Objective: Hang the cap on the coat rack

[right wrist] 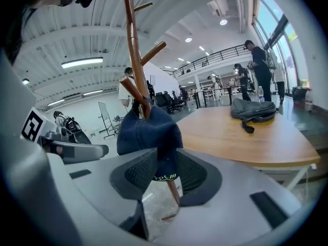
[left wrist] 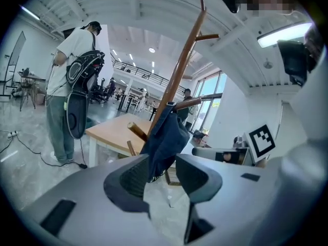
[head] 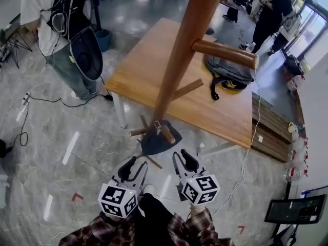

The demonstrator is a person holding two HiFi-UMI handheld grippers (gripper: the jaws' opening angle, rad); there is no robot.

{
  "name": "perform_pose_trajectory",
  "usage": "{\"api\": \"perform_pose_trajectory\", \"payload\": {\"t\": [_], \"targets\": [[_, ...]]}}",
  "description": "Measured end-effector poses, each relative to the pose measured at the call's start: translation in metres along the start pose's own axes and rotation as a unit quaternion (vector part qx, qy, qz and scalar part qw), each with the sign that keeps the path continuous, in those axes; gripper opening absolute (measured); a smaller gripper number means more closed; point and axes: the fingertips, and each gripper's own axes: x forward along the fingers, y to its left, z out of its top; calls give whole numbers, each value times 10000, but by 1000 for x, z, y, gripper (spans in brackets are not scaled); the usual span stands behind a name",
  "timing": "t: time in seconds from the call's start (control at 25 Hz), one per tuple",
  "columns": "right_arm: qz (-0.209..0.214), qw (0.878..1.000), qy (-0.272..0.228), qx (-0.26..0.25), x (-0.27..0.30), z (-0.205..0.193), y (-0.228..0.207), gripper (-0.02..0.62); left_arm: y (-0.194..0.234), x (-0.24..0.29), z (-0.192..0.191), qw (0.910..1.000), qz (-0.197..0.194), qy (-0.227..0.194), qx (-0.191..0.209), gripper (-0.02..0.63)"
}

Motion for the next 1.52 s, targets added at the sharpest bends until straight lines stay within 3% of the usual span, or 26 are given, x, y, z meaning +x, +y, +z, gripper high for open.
{"api": "perform_pose_trajectory", "payload": {"t": [0.36, 0.72, 0.84, 1.04, 1.52], "targets": [[55, 9978, -666, 0, -34, 58, 20, 104, -43, -22, 72, 9953, -616, -582, 476, 146], [449, 9876, -1419, -505, -71, 130, 64, 100, -100, -32, 133, 9835, -1283, -829, 970, 144], [510, 9835, -1615, -631, -82, 146, 73, 52, -115, -35, 148, 9794, -1485, -949, 985, 143], [586, 9791, -1805, -731, -95, 163, 77, 12, -127, -38, 167, 9769, -1572, -1103, 940, 31], [818, 9744, -1974, -705, -115, 182, 77, 12, -150, -35, 177, 9734, -1671, -1180, 1031, 11]]}}
